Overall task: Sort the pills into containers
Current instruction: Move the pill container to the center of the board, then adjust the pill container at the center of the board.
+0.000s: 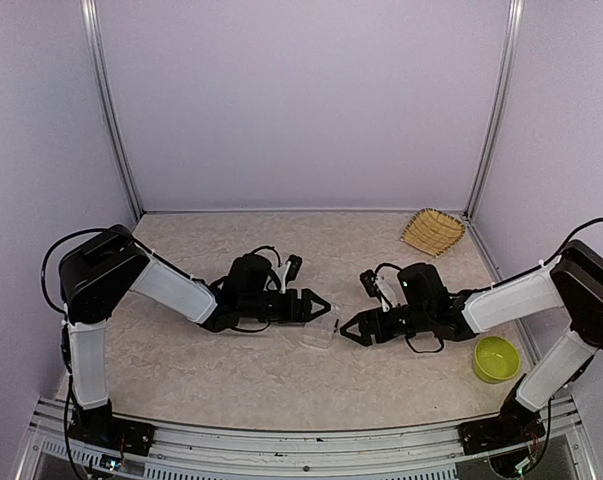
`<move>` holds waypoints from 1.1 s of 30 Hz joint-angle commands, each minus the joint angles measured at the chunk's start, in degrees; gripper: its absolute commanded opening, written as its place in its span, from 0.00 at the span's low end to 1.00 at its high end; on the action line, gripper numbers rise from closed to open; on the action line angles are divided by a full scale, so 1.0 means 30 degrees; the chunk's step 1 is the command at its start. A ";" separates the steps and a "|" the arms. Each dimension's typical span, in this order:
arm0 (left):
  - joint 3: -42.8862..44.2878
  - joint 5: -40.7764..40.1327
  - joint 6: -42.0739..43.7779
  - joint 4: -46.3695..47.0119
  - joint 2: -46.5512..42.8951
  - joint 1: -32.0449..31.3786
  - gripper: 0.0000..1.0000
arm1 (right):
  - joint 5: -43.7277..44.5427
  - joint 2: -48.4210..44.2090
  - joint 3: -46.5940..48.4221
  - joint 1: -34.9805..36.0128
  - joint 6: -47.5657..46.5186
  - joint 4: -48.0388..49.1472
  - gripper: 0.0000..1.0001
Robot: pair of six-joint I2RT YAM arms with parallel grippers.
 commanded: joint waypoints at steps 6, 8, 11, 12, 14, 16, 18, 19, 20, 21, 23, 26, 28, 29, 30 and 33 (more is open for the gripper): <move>0.0061 -0.0612 0.1210 -0.1340 -0.2134 0.0187 0.90 | 0.1220 -0.1458 0.0637 -0.0173 -0.3497 -0.2884 0.80; -0.0196 -0.1083 0.1467 -0.1775 -0.2994 0.0220 0.96 | 0.2058 -0.1620 0.0856 -0.0047 -0.4127 -0.3751 0.79; -0.0552 -0.1812 0.1817 -0.2401 -0.4399 0.0251 0.99 | 0.3636 -0.1640 0.1283 0.0381 -0.4916 -0.5119 0.78; -0.0733 -0.1979 0.1937 -0.2506 -0.4848 0.0238 0.99 | 0.4202 -0.1576 0.1434 0.0568 -0.5096 -0.5530 0.78; -0.1146 -0.2308 0.2052 -0.2760 -0.5753 0.0236 0.99 | 0.5330 -0.1376 0.1708 0.1045 -0.5359 -0.6204 0.79; -0.1612 -0.2636 0.2163 -0.2973 -0.6606 0.0210 0.99 | 0.6644 -0.0921 0.2018 0.1689 -0.5599 -0.6693 0.82; -0.2183 -0.2968 0.2272 -0.3168 -0.7407 0.0181 0.99 | 0.7676 -0.0323 0.2424 0.2250 -0.5705 -0.7050 0.99; -0.2431 -0.3105 0.2313 -0.3264 -0.7791 0.0178 0.99 | 0.8237 0.0013 0.2635 0.2490 -0.5725 -0.7254 1.00; -0.2704 -0.3333 0.2337 -0.3353 -0.8165 0.0177 0.99 | 0.8718 0.0341 0.2859 0.2751 -0.5739 -0.7393 1.00; -0.2947 -0.3502 0.2351 -0.3465 -0.8652 0.0177 0.99 | 0.9085 0.0690 0.3056 0.2970 -0.5704 -0.7550 1.00; -0.3367 -0.3809 0.2465 -0.3705 -0.9343 0.0152 0.99 | 0.9728 0.1296 0.3396 0.3352 -0.5684 -0.7669 1.00; -0.3910 -0.4389 0.2625 -0.4057 -1.0325 0.0119 0.99 | 1.0695 0.2167 0.4091 0.3886 -0.5588 -0.7909 1.00; -0.4237 -0.4699 0.2725 -0.4227 -1.0883 0.0119 0.99 | 1.1418 0.2794 0.4571 0.4179 -0.5584 -0.8083 1.00; -0.4395 -0.4816 0.2733 -0.4268 -1.1097 0.0119 0.99 | 1.1715 0.3076 0.4819 0.4310 -0.5608 -0.8167 1.00; -0.4557 -0.4896 0.2723 -0.4292 -1.1277 0.0133 0.99 | 1.2020 0.3342 0.5102 0.4436 -0.5622 -0.8251 1.00; -0.4936 -0.5019 0.2676 -0.4271 -1.1648 0.0148 0.99 | 1.2740 0.4263 0.6066 0.4721 -0.5855 -0.8532 1.00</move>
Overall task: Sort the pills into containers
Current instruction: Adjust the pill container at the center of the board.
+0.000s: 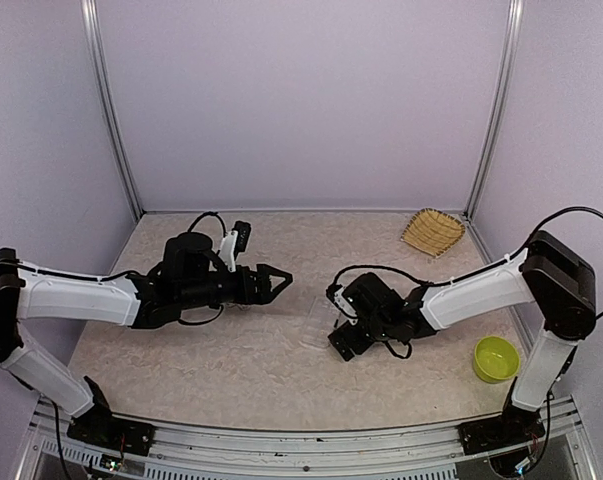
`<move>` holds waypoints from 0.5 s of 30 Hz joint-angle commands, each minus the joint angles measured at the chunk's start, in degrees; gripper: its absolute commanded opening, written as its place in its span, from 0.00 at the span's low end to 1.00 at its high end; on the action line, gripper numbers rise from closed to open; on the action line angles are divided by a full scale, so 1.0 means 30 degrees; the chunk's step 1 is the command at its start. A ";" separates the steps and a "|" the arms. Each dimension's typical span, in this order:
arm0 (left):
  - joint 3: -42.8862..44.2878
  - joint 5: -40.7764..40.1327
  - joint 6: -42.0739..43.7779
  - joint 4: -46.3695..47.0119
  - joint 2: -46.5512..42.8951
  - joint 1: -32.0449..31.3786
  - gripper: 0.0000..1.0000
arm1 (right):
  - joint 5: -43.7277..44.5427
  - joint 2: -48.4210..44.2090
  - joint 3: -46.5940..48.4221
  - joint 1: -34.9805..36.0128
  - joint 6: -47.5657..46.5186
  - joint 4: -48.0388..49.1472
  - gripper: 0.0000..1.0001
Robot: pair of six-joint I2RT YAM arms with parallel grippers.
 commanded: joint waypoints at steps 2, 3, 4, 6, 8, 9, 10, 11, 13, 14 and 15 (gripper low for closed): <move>-0.0621 -0.0720 0.0301 -0.0193 -0.0809 -0.0023 0.99 | 0.2109 0.1826 0.1708 0.0562 -0.0590 -0.1234 1.00; -0.0652 -0.0737 0.0292 -0.0199 -0.0853 -0.0046 0.99 | 0.2168 0.2145 0.2022 0.0625 -0.0679 -0.1275 1.00; -0.0707 -0.0750 0.0265 -0.0185 -0.0903 -0.0049 0.99 | 0.2176 0.2431 0.2384 0.0663 -0.0786 -0.1309 1.00; -0.0816 -0.0779 0.0240 -0.0175 -0.0999 -0.0049 0.99 | 0.2302 0.2995 0.3027 0.0709 -0.0903 -0.1407 1.00; -0.0932 -0.0784 0.0206 -0.0158 -0.1086 -0.0049 0.99 | 0.2510 0.3515 0.3702 0.0769 -0.0892 -0.1509 1.00; -0.0991 -0.0822 0.0210 -0.0154 -0.1122 -0.0049 0.99 | 0.2672 0.3752 0.4144 0.0790 -0.0823 -0.1587 1.00; -0.1057 -0.0845 0.0181 -0.0131 -0.1160 -0.0060 0.99 | 0.2715 0.3983 0.4469 0.0844 -0.0795 -0.1659 1.00; -0.1117 -0.0880 0.0174 -0.0169 -0.1197 -0.0054 0.99 | 0.2661 0.4198 0.4755 0.0888 -0.0866 -0.1709 1.00; -0.1241 -0.0905 0.0166 -0.0164 -0.1261 -0.0049 0.99 | 0.2434 0.4510 0.5236 0.1038 -0.1028 -0.1657 1.00; -0.1293 -0.0939 0.0158 -0.0144 -0.1313 -0.0049 0.99 | 0.2337 0.4678 0.5455 0.1099 -0.1104 -0.1624 1.00; -0.1329 -0.0955 0.0160 -0.0123 -0.1348 -0.0049 0.99 | 0.2303 0.4831 0.5728 0.1147 -0.1146 -0.1668 1.00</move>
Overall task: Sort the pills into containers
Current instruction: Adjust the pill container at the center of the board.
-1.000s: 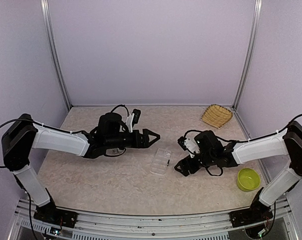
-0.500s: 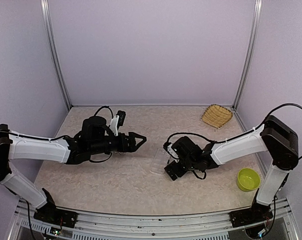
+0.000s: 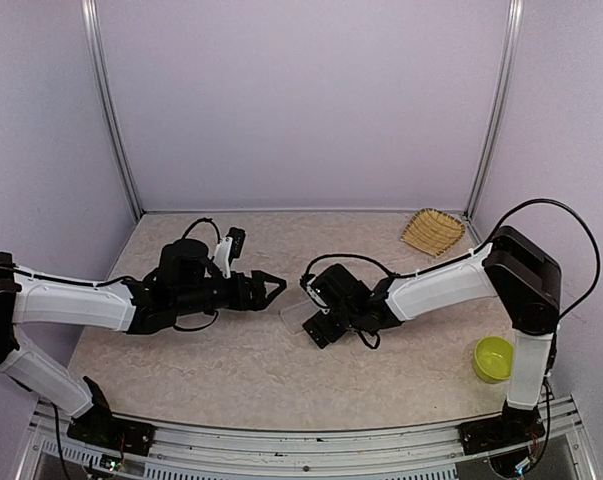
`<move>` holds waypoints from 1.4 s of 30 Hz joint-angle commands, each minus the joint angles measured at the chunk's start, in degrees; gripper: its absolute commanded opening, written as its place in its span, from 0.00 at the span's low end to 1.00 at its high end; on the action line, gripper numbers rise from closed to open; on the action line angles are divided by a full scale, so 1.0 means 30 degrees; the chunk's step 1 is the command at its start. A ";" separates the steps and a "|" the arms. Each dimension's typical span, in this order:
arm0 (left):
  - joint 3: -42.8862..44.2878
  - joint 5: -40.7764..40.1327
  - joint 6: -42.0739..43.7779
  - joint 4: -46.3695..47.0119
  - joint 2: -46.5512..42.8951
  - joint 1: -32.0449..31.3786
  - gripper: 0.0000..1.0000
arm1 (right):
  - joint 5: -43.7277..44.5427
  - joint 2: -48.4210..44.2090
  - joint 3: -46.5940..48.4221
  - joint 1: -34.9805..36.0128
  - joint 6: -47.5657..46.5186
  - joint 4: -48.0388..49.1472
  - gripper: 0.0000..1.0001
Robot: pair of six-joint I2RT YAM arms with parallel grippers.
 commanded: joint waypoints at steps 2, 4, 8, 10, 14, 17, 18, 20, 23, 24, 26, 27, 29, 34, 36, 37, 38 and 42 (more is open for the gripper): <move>-0.0299 -0.0301 0.0161 0.0042 -0.0556 -0.0049 0.99 | 0.0167 0.1431 0.1303 0.0462 -0.0496 -0.1311 1.00; -0.0300 -0.0277 0.0135 0.0046 -0.0561 -0.0049 0.99 | 0.0394 0.1771 0.1656 0.0480 -0.0514 -0.1400 1.00; -0.0380 -0.0268 0.0102 0.0118 -0.0542 -0.0078 0.99 | 0.0808 0.2415 0.2280 0.0471 -0.0652 -0.1568 1.00; -0.0456 -0.0270 0.0070 0.0116 -0.0510 -0.0078 0.99 | 0.0862 0.2695 0.2654 0.0454 -0.0725 -0.1665 1.00; -0.0613 -0.0300 0.0012 0.0200 -0.0579 -0.0093 0.99 | 0.1015 0.3037 0.2927 0.0422 -0.0847 -0.1650 1.00; -0.0695 -0.0362 0.0040 0.0227 -0.0760 -0.0079 0.99 | 0.1242 0.3287 0.3093 0.0340 -0.0955 -0.1776 1.00; -0.0730 -0.0386 0.0043 0.0205 -0.0779 -0.0078 0.99 | 0.1310 0.3297 0.3125 0.0299 -0.0967 -0.1807 1.00; -0.0761 -0.0383 0.0040 0.0198 -0.0818 -0.0078 0.99 | 0.1358 0.3298 0.3151 0.0227 -0.0969 -0.1784 1.00; -0.0791 -0.0374 0.0029 0.0281 -0.0737 -0.0078 0.99 | 0.1209 0.3435 0.3339 0.0094 -0.1124 -0.1535 1.00; -0.0797 -0.0340 -0.0006 0.0329 -0.0722 -0.0078 0.99 | 0.1200 0.3550 0.3525 0.0037 -0.1164 -0.1605 1.00; -0.0798 -0.0330 -0.0055 0.0348 -0.0689 -0.0078 0.99 | 0.1239 0.3824 0.3961 0.0006 -0.1245 -0.1781 1.00; -0.0798 -0.0323 -0.0049 0.0333 -0.0719 -0.0078 0.99 | 0.1233 0.3899 0.4065 -0.0003 -0.1274 -0.1815 1.00; -0.0852 -0.0423 -0.0045 0.0251 -0.0841 -0.0078 0.99 | 0.1219 0.3899 0.4124 -0.0031 -0.1312 -0.1864 1.00; -0.0958 -0.0971 0.0250 -0.0209 -0.1203 -0.0049 0.99 | 0.1182 0.3081 0.3591 -0.0043 -0.1654 -0.1912 1.00; -0.0999 -0.1138 0.0331 -0.0286 -0.1309 0.0001 0.99 | 0.1229 0.2578 0.3214 -0.0056 -0.1983 -0.1899 1.00; -0.1003 -0.1186 0.0361 -0.0281 -0.1354 0.0031 0.99 | 0.1327 0.2373 0.3063 -0.0080 -0.2102 -0.1965 1.00; -0.1003 -0.1192 0.0387 -0.0269 -0.1349 0.0078 0.99 | 0.1375 0.2223 0.2909 -0.0094 -0.2198 -0.2069 1.00; -0.0919 -0.1141 0.0449 -0.0204 -0.1199 0.0181 0.99 | 0.1163 0.1571 0.2015 -0.0330 -0.2331 -0.2108 1.00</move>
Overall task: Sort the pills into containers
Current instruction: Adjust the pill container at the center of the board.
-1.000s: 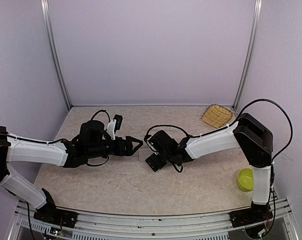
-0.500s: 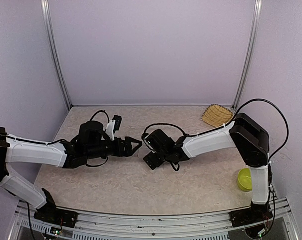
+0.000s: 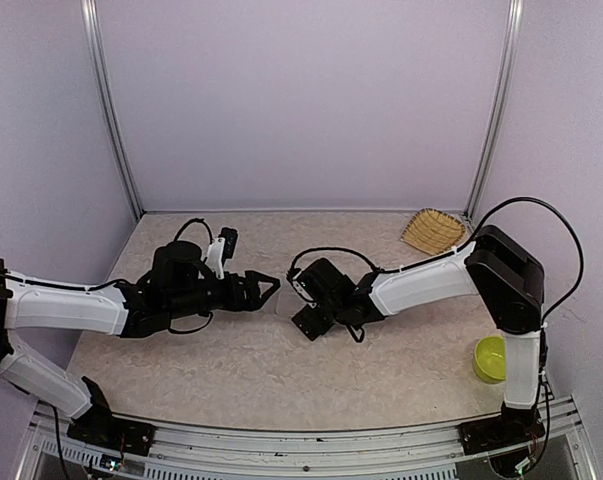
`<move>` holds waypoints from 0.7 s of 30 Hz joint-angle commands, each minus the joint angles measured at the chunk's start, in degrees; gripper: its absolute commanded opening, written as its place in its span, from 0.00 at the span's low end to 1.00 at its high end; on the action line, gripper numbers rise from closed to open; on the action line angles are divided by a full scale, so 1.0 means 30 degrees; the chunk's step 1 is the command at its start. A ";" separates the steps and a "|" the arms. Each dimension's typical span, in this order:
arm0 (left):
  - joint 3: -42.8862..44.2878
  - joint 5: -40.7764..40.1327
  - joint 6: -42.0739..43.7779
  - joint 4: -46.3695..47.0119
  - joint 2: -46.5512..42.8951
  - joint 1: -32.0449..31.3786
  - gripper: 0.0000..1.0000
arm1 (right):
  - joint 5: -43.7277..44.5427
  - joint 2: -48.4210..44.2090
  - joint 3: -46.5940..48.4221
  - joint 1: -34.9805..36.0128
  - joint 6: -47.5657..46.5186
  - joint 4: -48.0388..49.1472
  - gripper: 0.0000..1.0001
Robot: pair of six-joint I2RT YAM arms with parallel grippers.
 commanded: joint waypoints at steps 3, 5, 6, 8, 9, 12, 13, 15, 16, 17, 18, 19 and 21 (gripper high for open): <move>-0.0108 -0.0133 0.0410 -0.0004 0.0031 0.0229 0.99 | -0.0067 -0.0822 -0.1756 -0.0772 -0.0526 -0.1595 1.00; -0.0117 -0.0046 0.0392 0.0077 0.0126 0.0229 0.99 | -0.0191 -0.0868 -0.1951 -0.0957 -0.0480 -0.1573 1.00; -0.0107 -0.0021 0.0408 0.0082 0.0187 0.0251 0.99 | -0.0303 -0.0879 -0.2010 -0.1005 -0.0472 -0.1506 1.00; -0.0106 -0.0019 0.0403 0.0072 0.0185 0.0281 0.99 | -0.0503 -0.0878 -0.2004 -0.1059 -0.0548 -0.1412 1.00; -0.0106 -0.0007 0.0409 0.0067 0.0176 0.0287 0.99 | -0.0565 -0.0854 -0.1951 -0.1040 -0.0598 -0.1424 1.00; -0.0033 -0.0028 0.0438 -0.0016 0.0111 0.0346 0.99 | -0.0555 -0.0755 -0.1702 -0.1069 -0.0706 -0.1504 1.00; -0.0020 -0.0023 0.0439 -0.0061 0.0083 0.0372 0.99 | -0.0583 -0.0761 -0.1639 -0.1088 -0.0720 -0.1582 1.00; 0.0033 -0.0024 0.0478 -0.0188 -0.0010 0.0376 0.99 | -0.0677 -0.0895 -0.1533 -0.1071 -0.0793 -0.1724 1.00; 0.0065 -0.0048 0.0517 -0.0273 -0.0093 0.0376 0.99 | -0.0701 -0.1064 -0.1585 -0.1063 -0.0827 -0.1793 1.00; 0.0069 -0.0099 0.0566 -0.0335 -0.0188 0.0376 0.99 | -0.0715 -0.1265 -0.1624 -0.1069 -0.0831 -0.1864 1.00; 0.0070 -0.0153 0.0623 -0.0424 -0.0362 0.0391 0.99 | -0.0724 -0.1547 -0.1687 -0.1077 -0.0831 -0.1979 1.00; 0.0048 -0.0222 0.0760 -0.0515 -0.0533 0.0403 0.99 | -0.0718 -0.1871 -0.1843 -0.1068 -0.0831 -0.2095 1.00; 0.0040 -0.0505 0.1053 -0.0812 -0.0967 0.0427 0.99 | -0.0826 -0.2715 -0.2198 -0.1064 -0.0831 -0.2242 1.00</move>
